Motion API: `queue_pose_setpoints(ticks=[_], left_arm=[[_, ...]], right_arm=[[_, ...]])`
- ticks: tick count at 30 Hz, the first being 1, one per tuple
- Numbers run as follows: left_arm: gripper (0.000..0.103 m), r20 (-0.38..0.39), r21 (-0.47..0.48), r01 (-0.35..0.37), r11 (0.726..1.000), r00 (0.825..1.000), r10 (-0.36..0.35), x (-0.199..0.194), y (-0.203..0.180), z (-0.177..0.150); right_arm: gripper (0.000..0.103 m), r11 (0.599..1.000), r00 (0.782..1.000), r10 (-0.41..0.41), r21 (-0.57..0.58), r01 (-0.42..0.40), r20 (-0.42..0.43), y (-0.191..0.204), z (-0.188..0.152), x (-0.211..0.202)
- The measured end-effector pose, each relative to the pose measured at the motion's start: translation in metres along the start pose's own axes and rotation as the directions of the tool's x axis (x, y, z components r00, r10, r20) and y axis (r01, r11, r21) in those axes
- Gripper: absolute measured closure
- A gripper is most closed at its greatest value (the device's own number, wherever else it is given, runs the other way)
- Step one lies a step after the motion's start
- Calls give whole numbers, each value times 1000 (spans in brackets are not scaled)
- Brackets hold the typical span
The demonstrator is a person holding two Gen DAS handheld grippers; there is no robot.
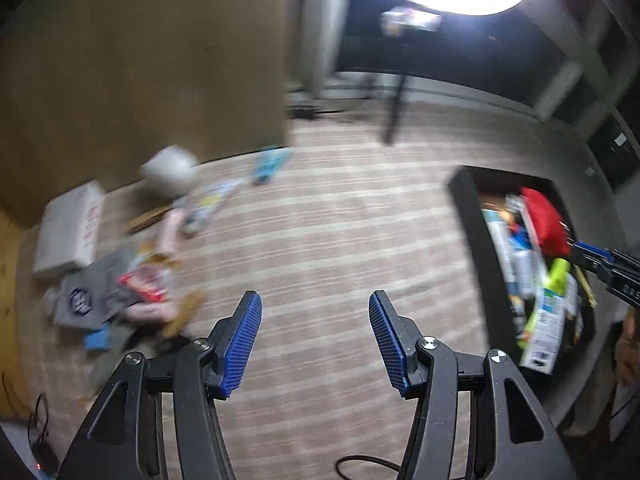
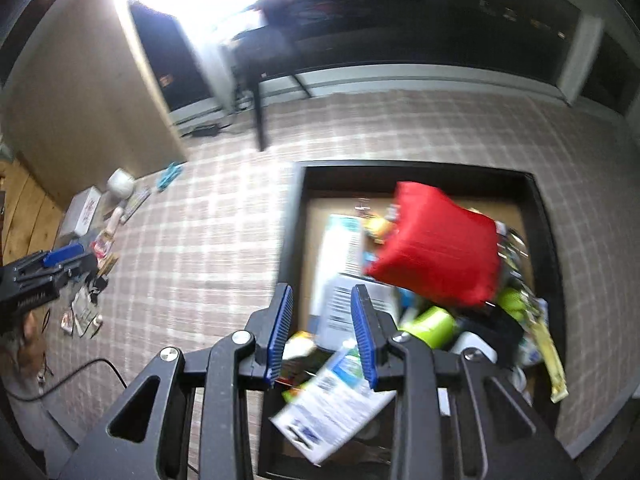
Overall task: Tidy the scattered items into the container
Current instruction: 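Move both open grippers back toward the white plug adapter on the rug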
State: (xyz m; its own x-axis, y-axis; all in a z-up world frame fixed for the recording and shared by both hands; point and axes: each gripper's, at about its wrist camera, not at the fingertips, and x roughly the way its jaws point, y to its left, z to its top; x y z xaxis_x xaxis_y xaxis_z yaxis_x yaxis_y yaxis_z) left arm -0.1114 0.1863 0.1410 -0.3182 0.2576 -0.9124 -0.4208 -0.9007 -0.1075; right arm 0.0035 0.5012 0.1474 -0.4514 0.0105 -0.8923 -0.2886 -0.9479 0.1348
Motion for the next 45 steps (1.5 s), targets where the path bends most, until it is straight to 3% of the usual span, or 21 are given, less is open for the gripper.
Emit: queue_pose_setpoints(ticks=[8, 15, 25, 29, 35, 42, 45], left_arm=[[51, -27, -196, -102, 975, 995, 98, 6, 113, -16], [51, -12, -280, -124, 952, 992, 126, 11, 172, 1], [51, 0, -259, -83, 962, 996, 86, 60, 177, 49], [52, -6, -241, -73, 968, 997, 73, 86, 172, 62], [52, 4, -219, -57, 974, 998, 59, 114, 169, 74], [49, 15, -201, 18, 979, 1000, -15, 135, 166, 79], [50, 33, -171, 12, 985, 999, -6, 139, 160, 80]], right_arm=[[73, 990, 997, 69, -118, -74, -44, 74, 26, 35], [73, 964, 992, 120, -232, -127, -45, 157, 59, 65], [73, 927, 978, 194, -311, -208, -76, 262, 110, 131], [73, 922, 976, 197, -322, -217, -95, 288, 127, 158], [73, 918, 968, 224, -310, -249, -114, 313, 148, 192], [72, 908, 952, 266, -294, -300, -149, 333, 163, 223], [72, 902, 945, 292, -285, -323, -149, 338, 169, 228]])
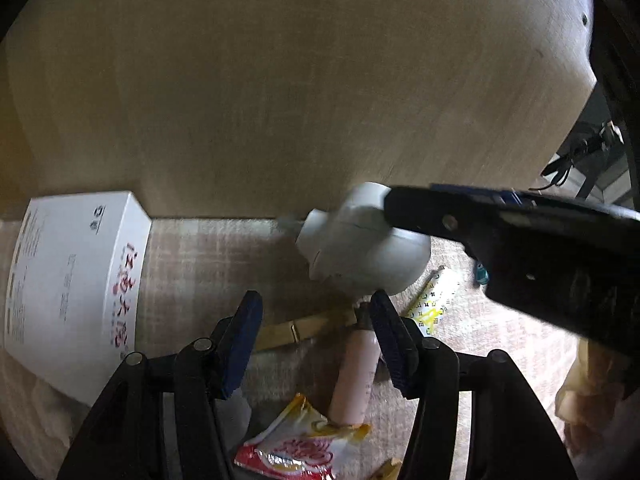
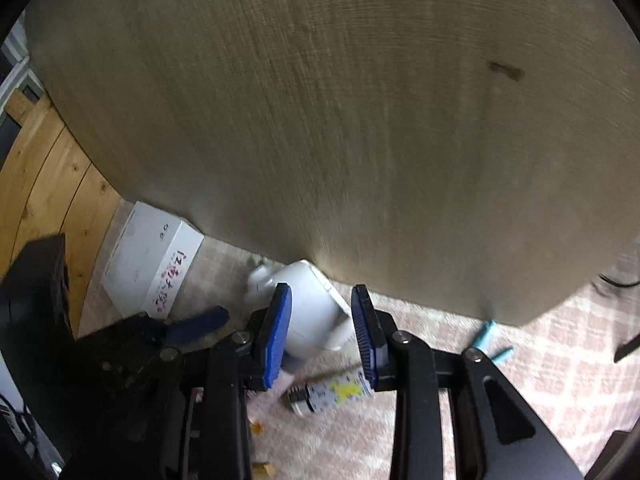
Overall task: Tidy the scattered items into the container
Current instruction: 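Move both open grippers back toward the white plug adapter on the rug, then grasp the white plug adapter with the right gripper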
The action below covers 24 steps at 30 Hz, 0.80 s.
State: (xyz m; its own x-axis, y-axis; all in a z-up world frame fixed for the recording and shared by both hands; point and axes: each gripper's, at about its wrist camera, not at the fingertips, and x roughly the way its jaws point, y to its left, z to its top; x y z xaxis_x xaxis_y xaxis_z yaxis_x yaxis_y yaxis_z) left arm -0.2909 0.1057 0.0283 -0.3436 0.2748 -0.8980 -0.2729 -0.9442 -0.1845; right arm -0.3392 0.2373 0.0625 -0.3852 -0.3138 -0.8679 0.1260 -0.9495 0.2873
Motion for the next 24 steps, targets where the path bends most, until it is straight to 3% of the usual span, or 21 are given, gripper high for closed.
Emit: queue_pose_setpoints(ticks=[8, 12, 17, 20, 24], left_arm=[[50, 3, -3, 39, 999, 999, -39, 10, -10, 0], [50, 13, -15, 58, 998, 998, -58, 9, -14, 1], [53, 21, -25, 99, 995, 995, -99, 7, -7, -2], [60, 28, -18, 84, 996, 996, -83, 4, -3, -6], [62, 30, -44, 88, 995, 996, -87, 2, 4, -12]], right_arm=[[68, 998, 998, 59, 27, -58, -16, -4, 2, 3], [51, 999, 999, 36, 31, -36, -10, -7, 0, 5], [51, 990, 994, 105, 102, -101, -36, -12, -1, 12], [48, 989, 994, 105, 104, -101, -31, -9, -4, 15], [48, 990, 996, 93, 106, -91, -15, -5, -7, 15]])
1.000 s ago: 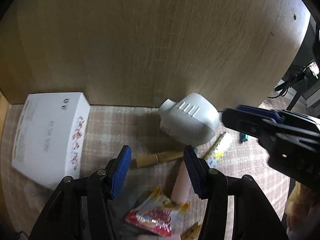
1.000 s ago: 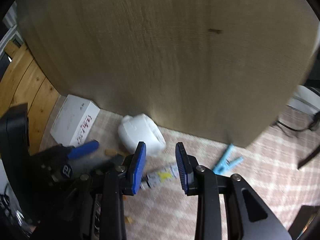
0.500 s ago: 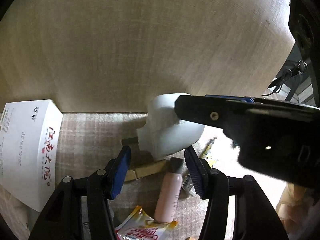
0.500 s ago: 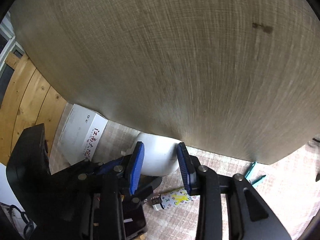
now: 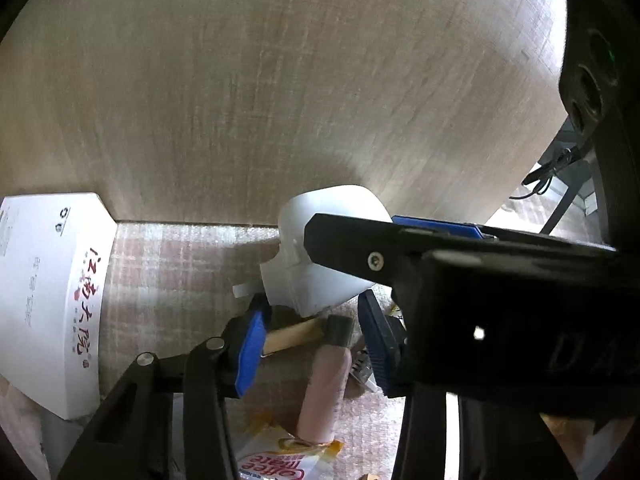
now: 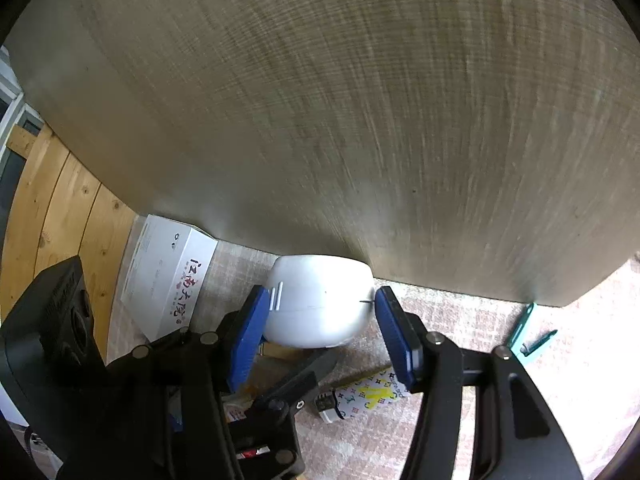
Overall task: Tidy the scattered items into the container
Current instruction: 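Grasp the white plug adapter with the right gripper, then carry the white plug adapter with the right gripper toward the tray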
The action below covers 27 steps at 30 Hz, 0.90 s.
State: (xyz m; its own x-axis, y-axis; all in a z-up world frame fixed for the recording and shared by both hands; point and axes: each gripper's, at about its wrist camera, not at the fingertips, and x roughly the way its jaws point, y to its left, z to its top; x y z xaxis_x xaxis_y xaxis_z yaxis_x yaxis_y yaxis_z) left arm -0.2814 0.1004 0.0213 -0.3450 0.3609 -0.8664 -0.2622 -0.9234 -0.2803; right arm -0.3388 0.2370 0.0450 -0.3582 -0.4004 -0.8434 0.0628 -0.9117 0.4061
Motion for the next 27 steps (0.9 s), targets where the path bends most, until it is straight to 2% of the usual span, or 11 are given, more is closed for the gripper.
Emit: queue_pose_setpoints(ticks=[7, 13, 19, 22, 27], left_arm=[[66, -16, -13, 29, 999, 999, -29, -8, -7, -18], [66, -34, 27, 47, 999, 998, -46, -16, -32, -37], [66, -55, 79, 81, 994, 995, -77, -19, -76, -64], [66, -64, 106, 111, 988, 992, -105, -23, -119, -58], [66, -60, 178, 157, 971, 987, -149, -28, -167, -50]], right_arm=[[49, 1000, 1000, 3, 15, -3, -13, -1, -13, -6], [49, 999, 1000, 1, 39, 0, -16, -10, -35, -23], [49, 995, 999, -32, 92, 32, -2, -37, -72, -55], [49, 990, 999, -44, 132, 41, 17, -56, -88, -76], [49, 980, 993, -93, 181, 80, 66, -88, -113, -131]])
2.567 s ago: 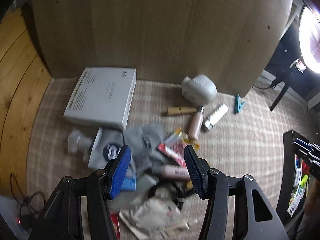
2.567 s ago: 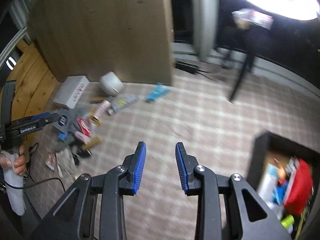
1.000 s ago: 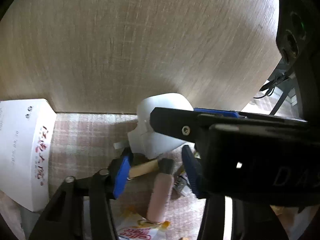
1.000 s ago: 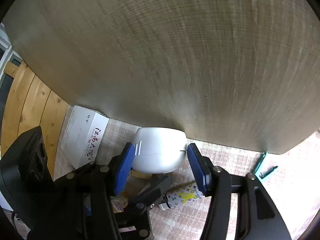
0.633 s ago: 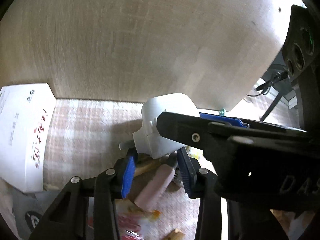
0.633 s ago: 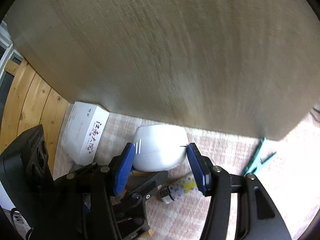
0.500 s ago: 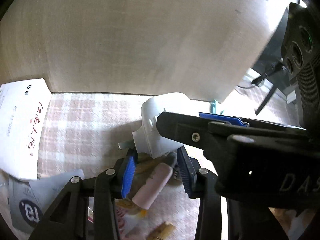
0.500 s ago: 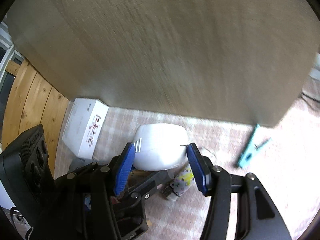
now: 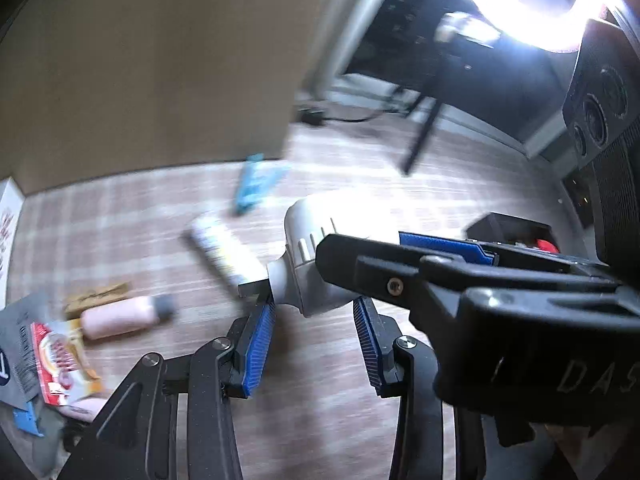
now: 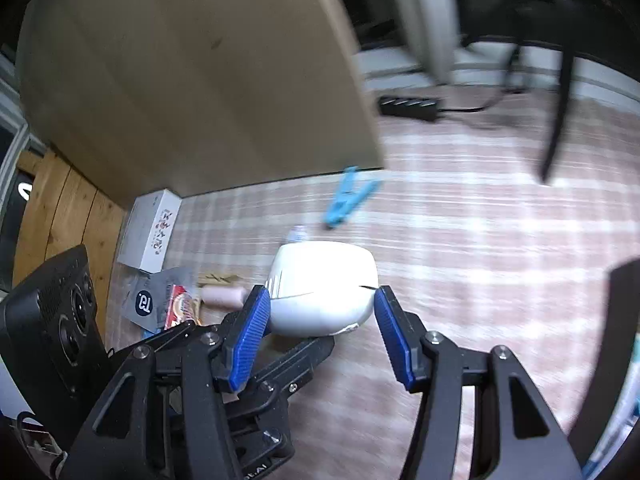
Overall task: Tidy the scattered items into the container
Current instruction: 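Carry the white plug adapter with the right gripper toward the tray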
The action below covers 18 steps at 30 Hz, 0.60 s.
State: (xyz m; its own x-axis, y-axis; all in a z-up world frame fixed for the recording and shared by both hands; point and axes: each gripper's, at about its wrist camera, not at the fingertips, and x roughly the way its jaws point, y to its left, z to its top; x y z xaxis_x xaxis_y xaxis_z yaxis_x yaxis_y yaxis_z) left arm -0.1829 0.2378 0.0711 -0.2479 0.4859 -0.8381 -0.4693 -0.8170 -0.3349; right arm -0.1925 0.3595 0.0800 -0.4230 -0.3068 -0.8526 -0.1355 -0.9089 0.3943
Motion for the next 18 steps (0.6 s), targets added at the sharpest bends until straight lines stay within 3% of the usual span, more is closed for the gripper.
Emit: queue_pose_setpoints(ticks=[4, 5, 6, 7, 10, 12, 15, 18], left_arm=[[66, 15, 83, 31, 996, 999, -32, 4, -48, 8], [74, 13, 112, 57, 992, 998, -59, 5, -63, 10], [91, -17, 142, 97, 985, 995, -96, 10, -81, 12], [92, -35, 170, 113, 979, 993, -108, 18, -97, 14], [92, -59, 214, 138, 967, 990, -128, 40, -140, 18], [92, -75, 230, 164, 959, 986, -150, 49, -158, 21], [89, -74, 257, 156, 954, 987, -142, 54, -163, 25], [89, -44, 235, 103, 967, 995, -95, 43, -148, 31]], right_arm=[[49, 998, 999, -33, 52, 31, 43, -36, -10, -40], [49, 997, 998, -39, 71, 35, 49, -47, -13, -50], [59, 996, 999, -21, 91, 17, 45, -58, -17, -57], [66, 993, 999, 18, 115, -22, 40, -66, -20, -61], [71, 980, 995, -61, 192, 44, 83, -99, -26, -86], [71, 968, 993, -71, 247, 46, 97, -127, -33, -104], [71, 958, 985, -122, 275, 85, 123, -156, -44, -128], [71, 952, 981, -143, 291, 99, 134, -174, -48, -142]])
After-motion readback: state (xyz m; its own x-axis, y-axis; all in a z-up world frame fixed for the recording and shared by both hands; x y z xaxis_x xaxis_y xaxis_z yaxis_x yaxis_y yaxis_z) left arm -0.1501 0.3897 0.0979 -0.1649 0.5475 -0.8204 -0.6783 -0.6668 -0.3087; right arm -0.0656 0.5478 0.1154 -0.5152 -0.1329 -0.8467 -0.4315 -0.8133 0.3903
